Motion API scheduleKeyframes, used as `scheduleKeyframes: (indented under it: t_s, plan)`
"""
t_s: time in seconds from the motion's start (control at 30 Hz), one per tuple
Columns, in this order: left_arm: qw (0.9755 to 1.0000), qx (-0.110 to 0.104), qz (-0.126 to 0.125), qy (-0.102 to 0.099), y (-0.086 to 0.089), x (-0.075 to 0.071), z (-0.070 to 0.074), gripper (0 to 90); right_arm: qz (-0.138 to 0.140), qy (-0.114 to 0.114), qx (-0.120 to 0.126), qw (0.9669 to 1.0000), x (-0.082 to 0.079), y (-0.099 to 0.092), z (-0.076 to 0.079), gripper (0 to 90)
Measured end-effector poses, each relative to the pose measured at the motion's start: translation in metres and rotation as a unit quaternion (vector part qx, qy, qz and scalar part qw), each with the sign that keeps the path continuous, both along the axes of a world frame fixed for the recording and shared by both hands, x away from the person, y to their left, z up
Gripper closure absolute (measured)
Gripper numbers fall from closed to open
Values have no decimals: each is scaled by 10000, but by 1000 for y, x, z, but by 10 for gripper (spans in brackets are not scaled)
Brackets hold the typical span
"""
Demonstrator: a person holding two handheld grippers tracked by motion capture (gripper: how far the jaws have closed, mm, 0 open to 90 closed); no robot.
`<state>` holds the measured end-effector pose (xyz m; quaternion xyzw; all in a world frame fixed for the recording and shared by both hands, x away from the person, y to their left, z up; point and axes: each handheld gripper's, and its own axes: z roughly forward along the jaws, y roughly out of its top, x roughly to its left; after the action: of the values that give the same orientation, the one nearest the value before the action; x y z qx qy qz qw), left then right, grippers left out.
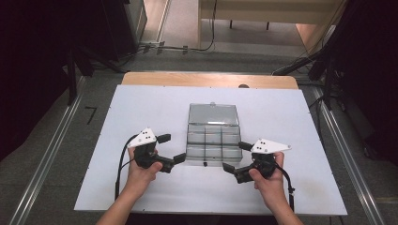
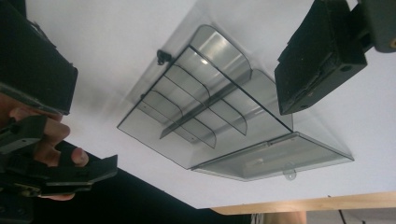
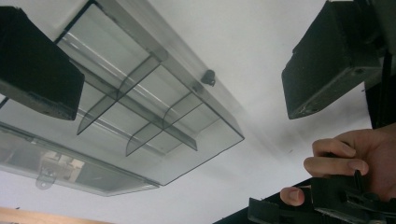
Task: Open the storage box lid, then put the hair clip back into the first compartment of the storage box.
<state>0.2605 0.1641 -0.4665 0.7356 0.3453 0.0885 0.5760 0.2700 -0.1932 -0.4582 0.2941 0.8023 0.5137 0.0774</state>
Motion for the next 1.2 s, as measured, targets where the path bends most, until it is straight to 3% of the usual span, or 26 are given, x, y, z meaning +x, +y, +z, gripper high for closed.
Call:
scheduleKeyframes:
  t_s: [0.2,0.37,0.63,0.73,0.77,0.87,1.07,1.2]
  plan:
    - [10000,66,8,19,6,-14,-7,0,165,60,81,9998,-5,7,-1,0]
    - [10000,74,13,0,10,-25,-12,0,494,11,-5,9988,-11,19,-5,10]
    - [9996,88,253,-31,27,-37,-15,0,649,123,-166,9977,-14,37,-14,23]
    - [9992,-18,399,15,38,-42,-18,0,648,234,-196,9974,-13,43,-18,82]
    - [9990,-10,443,34,42,-44,-19,0,586,220,-224,9978,-13,46,-20,178]
    - [9985,-39,537,121,53,-48,-23,0,482,244,-264,9982,-12,49,-23,232]
    - [9972,-50,718,214,69,-53,-28,0,212,51,-557,9982,-11,61,-31,392]
    - [9965,-235,759,250,72,-54,-26,0,138,-101,-771,9969,-11,64,-33,537]
